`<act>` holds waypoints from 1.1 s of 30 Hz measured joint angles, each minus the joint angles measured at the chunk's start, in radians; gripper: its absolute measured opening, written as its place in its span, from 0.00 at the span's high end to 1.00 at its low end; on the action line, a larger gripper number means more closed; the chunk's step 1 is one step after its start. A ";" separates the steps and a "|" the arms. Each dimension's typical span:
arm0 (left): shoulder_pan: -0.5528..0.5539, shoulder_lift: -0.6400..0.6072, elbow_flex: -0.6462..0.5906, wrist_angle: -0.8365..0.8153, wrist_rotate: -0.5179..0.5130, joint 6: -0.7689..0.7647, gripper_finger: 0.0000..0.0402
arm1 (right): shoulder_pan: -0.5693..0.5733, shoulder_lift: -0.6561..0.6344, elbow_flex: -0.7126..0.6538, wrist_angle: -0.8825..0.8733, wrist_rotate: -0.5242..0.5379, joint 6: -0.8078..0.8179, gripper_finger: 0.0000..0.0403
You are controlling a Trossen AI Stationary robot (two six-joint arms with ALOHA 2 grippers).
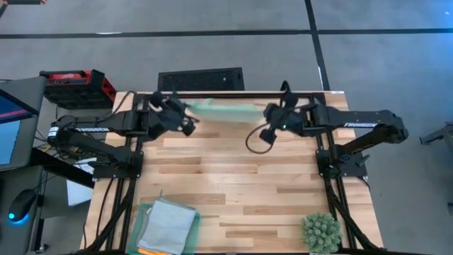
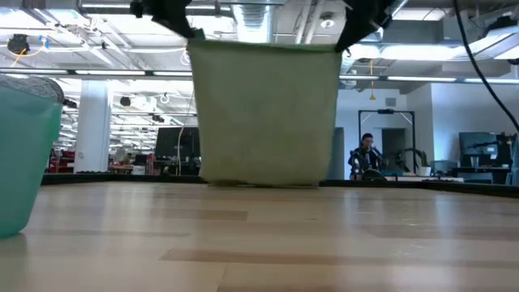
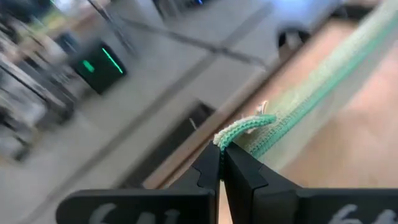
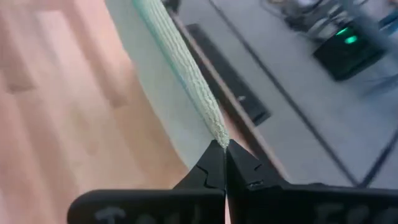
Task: Fold microfiber towels
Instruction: Fold the green microfiber cloth
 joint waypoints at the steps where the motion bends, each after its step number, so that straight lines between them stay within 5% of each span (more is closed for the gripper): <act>1: -0.012 0.003 0.000 -0.056 0.023 -0.051 1.00 | 0.016 0.011 -0.007 -0.010 -0.017 0.028 0.98; 13: -0.250 0.175 -0.001 -0.307 0.156 -0.426 1.00 | 0.243 0.155 -0.080 -0.090 -0.092 0.279 0.97; 33: -0.494 0.502 -0.001 -0.302 0.356 -0.762 1.00 | 0.463 0.450 -0.129 0.077 -0.303 0.403 0.96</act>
